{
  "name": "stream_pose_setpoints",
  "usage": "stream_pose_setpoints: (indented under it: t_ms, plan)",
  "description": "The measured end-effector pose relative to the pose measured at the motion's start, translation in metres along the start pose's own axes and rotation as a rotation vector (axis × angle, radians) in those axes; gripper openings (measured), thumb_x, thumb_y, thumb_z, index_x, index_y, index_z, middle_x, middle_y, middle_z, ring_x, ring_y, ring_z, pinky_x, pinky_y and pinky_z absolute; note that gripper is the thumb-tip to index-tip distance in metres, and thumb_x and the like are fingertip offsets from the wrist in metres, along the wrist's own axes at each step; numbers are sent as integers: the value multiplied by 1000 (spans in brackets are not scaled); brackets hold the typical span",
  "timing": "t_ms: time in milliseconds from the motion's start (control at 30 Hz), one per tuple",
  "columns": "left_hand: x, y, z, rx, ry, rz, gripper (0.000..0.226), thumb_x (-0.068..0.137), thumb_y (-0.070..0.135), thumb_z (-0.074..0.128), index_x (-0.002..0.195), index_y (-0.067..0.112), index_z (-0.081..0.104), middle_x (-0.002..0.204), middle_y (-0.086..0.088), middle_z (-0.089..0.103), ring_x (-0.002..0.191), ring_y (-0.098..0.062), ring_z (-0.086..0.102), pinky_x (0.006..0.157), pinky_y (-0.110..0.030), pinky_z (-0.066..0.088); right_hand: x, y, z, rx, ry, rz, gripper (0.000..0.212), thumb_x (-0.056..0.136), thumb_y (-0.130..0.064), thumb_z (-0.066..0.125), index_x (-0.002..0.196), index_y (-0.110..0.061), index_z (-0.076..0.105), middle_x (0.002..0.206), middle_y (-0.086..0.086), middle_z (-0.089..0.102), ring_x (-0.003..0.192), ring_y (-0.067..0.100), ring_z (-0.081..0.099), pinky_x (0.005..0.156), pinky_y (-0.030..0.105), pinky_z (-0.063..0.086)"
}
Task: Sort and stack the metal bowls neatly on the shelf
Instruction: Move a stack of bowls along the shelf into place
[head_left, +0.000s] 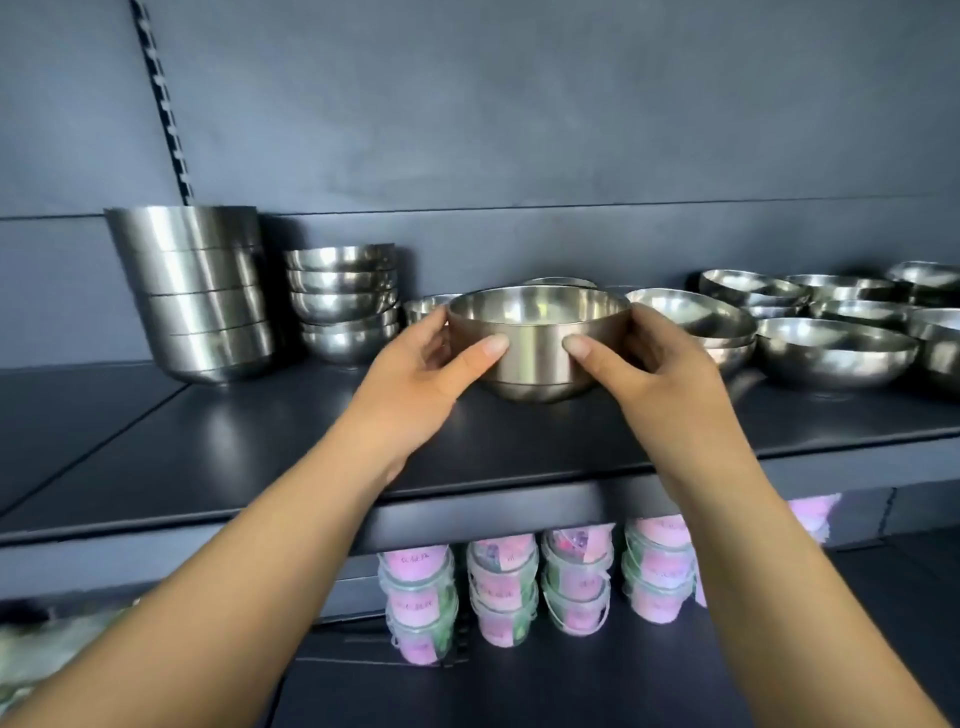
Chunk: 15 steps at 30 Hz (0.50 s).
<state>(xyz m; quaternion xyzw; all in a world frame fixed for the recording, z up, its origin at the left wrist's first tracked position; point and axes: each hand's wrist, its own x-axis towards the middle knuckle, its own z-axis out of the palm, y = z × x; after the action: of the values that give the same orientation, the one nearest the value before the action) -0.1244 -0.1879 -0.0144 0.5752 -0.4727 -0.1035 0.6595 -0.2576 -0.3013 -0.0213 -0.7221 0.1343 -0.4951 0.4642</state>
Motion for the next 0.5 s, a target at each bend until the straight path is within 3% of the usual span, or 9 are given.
stream_pose_setpoints:
  t_ms: [133,267,333,500]
  plan:
    - [-1,32,-46,-2,145,133,47,63,36,67,108,25,61,104,18,69,102,7,59,86,-8,44,21,-34,42,135,-97,-123,35,73,-29,71,105,-21,62,105,-9,68,100,1,60,86,18,46]
    - [13,64,-97,102,241,283,16,80,21,63,95,26,62,86,25,71,88,10,63,73,-5,44,51,-68,99,322,-159,-193,20,76,-14,70,91,-23,61,91,-14,67,82,-10,61,70,5,44]
    - [22,73,-126,131,295,342,14,86,15,60,95,26,61,85,23,70,85,11,62,72,-5,44,66,-84,131,357,-178,-233,17,77,-11,69,88,-20,60,85,-14,65,74,-12,60,67,4,43]
    - [50,77,-199,287,390,389,27,91,27,54,114,14,59,108,2,64,100,-9,58,93,-20,44,104,-107,207,377,-238,-258,14,78,-15,69,84,-23,60,84,-17,64,73,-12,60,66,4,43]
